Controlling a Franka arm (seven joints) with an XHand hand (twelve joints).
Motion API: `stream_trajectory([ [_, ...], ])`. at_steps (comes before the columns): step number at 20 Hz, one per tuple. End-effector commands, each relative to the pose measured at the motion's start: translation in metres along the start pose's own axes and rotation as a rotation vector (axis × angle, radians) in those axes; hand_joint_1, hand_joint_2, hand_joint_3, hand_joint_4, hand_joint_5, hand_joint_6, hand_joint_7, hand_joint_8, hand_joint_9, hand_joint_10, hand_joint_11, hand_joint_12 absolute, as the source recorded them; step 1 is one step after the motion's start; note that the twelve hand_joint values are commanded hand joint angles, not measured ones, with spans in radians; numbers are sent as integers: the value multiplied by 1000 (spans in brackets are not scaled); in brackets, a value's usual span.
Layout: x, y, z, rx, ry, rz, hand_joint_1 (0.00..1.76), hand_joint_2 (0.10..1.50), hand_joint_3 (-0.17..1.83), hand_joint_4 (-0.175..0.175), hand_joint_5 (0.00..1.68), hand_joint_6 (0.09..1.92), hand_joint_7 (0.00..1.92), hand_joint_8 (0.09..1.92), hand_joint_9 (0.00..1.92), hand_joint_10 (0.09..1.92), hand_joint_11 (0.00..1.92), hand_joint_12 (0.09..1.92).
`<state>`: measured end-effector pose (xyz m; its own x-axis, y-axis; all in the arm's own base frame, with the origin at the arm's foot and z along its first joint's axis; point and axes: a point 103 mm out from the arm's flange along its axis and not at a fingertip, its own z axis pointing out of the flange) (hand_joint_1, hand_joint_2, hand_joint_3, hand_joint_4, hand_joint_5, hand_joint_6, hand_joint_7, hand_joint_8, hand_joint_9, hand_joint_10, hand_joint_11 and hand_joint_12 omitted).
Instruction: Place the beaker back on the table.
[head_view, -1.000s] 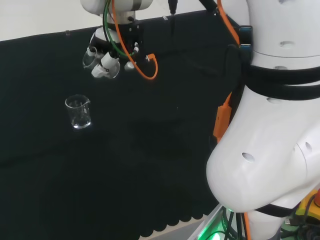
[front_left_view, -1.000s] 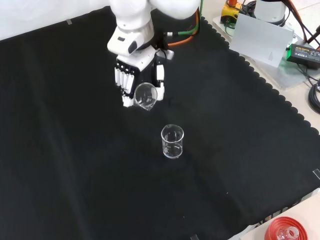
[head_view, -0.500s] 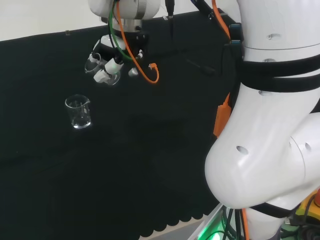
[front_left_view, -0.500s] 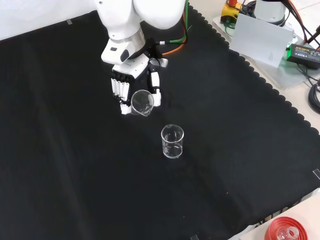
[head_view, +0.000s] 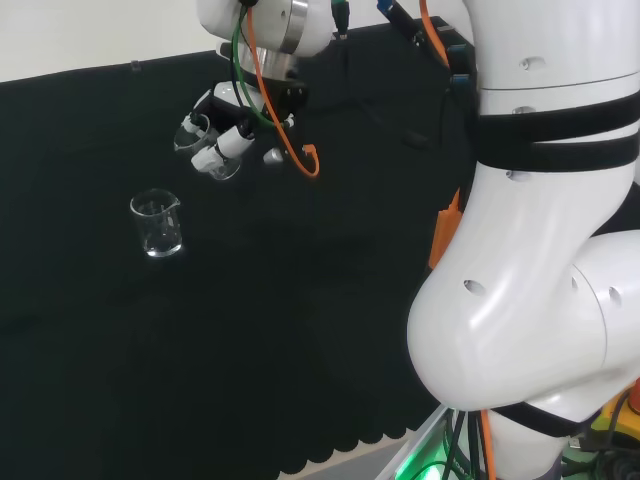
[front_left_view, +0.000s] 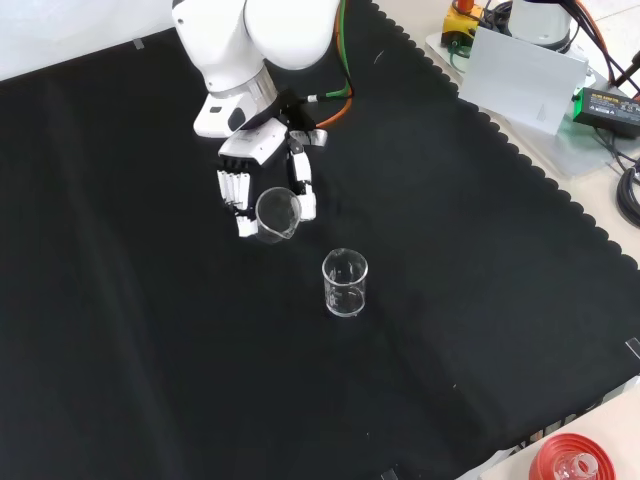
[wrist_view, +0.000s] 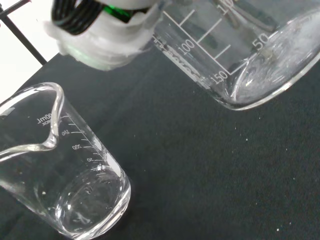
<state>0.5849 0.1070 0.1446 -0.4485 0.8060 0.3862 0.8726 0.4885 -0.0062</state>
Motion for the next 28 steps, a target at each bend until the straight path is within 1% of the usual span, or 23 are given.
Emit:
stream_trajectory([
  [1, -8, -1, 14, -3, 49, 2, 1320, 1019, -175, -175, 1500, 87, 1562, 87, 1630, 116, 1100, 890],
  [5, -14, -2, 23, 0, 70, 11, 1320, 1019, -175, -175, 1500, 87, 1562, 87, 1630, 114, 1098, 890],
  [10, -20, -3, 32, -32, 122, 11, 1320, 1019, -175, -175, 1500, 87, 1563, 87, 1631, 111, 1098, 891],
  [16, -25, -2, 39, -47, 172, 23, 1320, 1019, -175, -175, 1501, 87, 1563, 87, 1631, 109, 1099, 891],
  [24, -29, -2, 52, -61, 182, 24, 1320, 1019, -175, -175, 1501, 87, 1562, 87, 1631, 105, 1099, 891],
  [28, -32, -1, 56, -50, 194, 28, 1320, 1019, -175, -175, 1501, 87, 1562, 87, 1628, 101, 1098, 891],
])
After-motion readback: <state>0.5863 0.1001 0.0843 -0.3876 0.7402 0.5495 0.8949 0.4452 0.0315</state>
